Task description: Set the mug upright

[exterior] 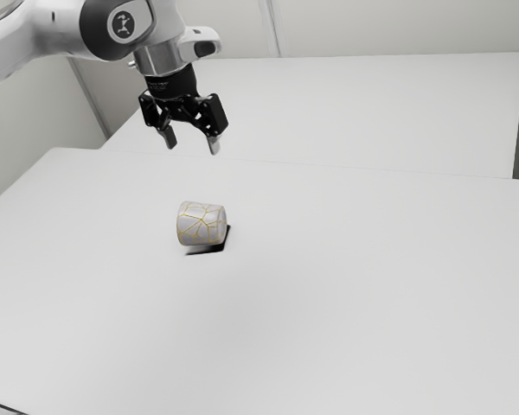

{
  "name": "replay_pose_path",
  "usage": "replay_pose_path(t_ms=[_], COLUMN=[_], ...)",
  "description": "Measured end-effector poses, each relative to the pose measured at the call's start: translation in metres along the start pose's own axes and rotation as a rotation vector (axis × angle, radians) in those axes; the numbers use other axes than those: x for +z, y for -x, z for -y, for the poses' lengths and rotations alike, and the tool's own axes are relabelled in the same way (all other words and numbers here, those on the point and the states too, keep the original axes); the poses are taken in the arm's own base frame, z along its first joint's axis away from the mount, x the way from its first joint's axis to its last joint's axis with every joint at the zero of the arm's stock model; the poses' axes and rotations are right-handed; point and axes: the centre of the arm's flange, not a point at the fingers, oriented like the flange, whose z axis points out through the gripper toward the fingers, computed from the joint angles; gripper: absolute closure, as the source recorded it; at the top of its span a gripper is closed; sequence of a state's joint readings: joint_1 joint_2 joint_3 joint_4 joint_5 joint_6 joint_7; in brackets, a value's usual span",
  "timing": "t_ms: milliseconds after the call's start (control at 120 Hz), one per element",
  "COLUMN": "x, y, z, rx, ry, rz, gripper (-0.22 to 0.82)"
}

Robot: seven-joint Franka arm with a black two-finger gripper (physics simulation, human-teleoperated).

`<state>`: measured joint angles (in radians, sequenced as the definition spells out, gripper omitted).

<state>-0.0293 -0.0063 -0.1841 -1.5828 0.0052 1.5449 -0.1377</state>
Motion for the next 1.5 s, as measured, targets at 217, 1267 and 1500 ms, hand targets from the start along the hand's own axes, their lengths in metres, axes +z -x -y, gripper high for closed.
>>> replay_pose_path(t_ms=[217,1267,1500], x=[0.001,0.141,0.193], y=[-0.002,-0.089,-0.091], z=[0.004,0.208,0.225], rx=[-0.008,-0.177,-0.173], ry=[-0.002,0.176,0.267], rz=[0.0,0.122,0.071], gripper=[0.0,0.0,0.0])
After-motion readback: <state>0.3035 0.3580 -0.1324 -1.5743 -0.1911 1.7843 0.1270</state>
